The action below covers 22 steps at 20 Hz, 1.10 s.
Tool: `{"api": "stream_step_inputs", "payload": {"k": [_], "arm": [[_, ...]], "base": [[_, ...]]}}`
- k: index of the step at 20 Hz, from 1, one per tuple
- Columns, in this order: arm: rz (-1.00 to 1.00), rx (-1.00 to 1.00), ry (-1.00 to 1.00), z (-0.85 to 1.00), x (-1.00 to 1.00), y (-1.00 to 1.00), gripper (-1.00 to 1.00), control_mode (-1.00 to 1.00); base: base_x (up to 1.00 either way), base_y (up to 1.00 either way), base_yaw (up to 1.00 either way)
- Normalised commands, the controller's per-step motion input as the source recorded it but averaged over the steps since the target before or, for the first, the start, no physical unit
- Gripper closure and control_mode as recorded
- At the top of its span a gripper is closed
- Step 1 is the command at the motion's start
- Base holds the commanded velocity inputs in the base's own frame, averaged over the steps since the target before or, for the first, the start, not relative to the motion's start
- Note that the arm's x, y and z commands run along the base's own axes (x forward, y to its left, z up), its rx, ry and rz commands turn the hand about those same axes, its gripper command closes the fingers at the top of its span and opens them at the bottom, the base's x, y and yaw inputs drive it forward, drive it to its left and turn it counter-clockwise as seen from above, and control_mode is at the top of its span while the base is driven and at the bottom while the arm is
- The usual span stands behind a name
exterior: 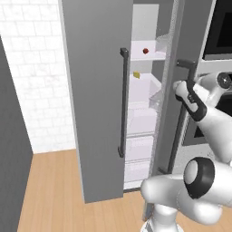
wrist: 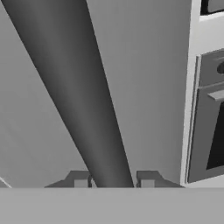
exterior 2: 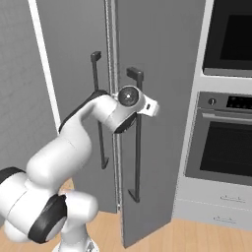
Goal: Take the strawberry from the fridge and place it on top of the pancake, located on the dining counter.
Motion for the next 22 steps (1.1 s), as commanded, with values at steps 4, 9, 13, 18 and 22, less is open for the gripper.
{"api": "stream_step_inputs", "payload": {"k": [4,9,13,18,22], "arm": [[0.00,0.10,0.16,0.00,-0.86,-1.00,1.00,-1.00],[-0.01,0.14,0.16,0.00,-0.74,-1.00,-1.00,-1.00],[-0.05,0.14,0.01,0.02,-0.96,-0.73,-1.00,-1.00],[-0.16,0.02,0.00,0.13,-1.00,-0.12,-1.00,-1.00],[-0.19,-0.17,0.01,0.04,-1.00,0.62,-1.00,-1.00]], "base": [[0.00,0.00,0.00],[0.00,0.00,0.00],[0.00,0.00,0.00],[0.00,0.00,0.00],[0.00,0.00,0.00]]}}
